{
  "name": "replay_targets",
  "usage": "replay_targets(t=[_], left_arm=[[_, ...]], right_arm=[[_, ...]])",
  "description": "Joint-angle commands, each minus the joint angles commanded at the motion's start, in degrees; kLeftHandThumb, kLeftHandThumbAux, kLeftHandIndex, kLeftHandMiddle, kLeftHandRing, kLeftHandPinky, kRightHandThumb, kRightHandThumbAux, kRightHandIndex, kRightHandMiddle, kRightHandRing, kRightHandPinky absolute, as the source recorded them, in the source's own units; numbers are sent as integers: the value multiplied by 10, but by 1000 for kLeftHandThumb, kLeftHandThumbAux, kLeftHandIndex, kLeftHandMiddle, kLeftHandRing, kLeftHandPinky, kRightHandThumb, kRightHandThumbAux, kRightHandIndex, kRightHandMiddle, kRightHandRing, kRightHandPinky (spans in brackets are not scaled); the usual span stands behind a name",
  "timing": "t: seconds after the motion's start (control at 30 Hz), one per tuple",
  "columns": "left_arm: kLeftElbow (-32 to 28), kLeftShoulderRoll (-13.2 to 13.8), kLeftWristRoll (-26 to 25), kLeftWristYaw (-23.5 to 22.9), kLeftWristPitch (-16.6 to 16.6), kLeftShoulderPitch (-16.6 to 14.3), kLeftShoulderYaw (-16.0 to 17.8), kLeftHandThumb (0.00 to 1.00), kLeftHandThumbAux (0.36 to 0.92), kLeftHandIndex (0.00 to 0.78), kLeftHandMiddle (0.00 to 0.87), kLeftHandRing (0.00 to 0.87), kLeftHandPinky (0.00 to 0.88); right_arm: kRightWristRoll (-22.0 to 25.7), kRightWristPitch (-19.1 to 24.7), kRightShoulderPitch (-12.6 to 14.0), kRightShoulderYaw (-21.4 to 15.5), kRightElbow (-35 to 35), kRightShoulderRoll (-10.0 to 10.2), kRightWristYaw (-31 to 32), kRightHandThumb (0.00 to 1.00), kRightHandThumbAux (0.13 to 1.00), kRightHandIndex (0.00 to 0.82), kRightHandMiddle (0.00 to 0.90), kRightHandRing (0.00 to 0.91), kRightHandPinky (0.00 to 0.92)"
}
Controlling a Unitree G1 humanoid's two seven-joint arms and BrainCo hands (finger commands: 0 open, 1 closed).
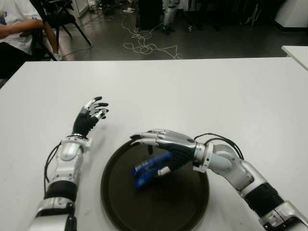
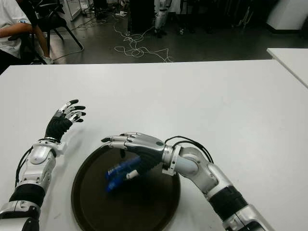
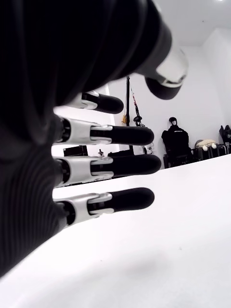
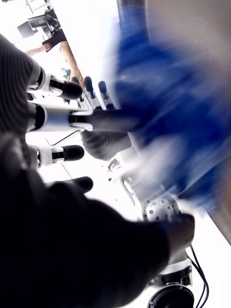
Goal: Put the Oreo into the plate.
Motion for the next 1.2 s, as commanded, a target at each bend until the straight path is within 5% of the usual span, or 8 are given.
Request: replay_targets(t=[1.0,1.2], left_arm=[[25,8,9,2,-7,-10,-4,169,611,162,285,290,330],[36,10,13,5,-12,-15,-5,172,616,166,286,290,332]], right_arm=[[-37,-3,-21,-14,16,-1,-35,0,675,0,0,0,0],[-16,-9,-74,-45,93,-13,-44,0,646,0,0,0,0]])
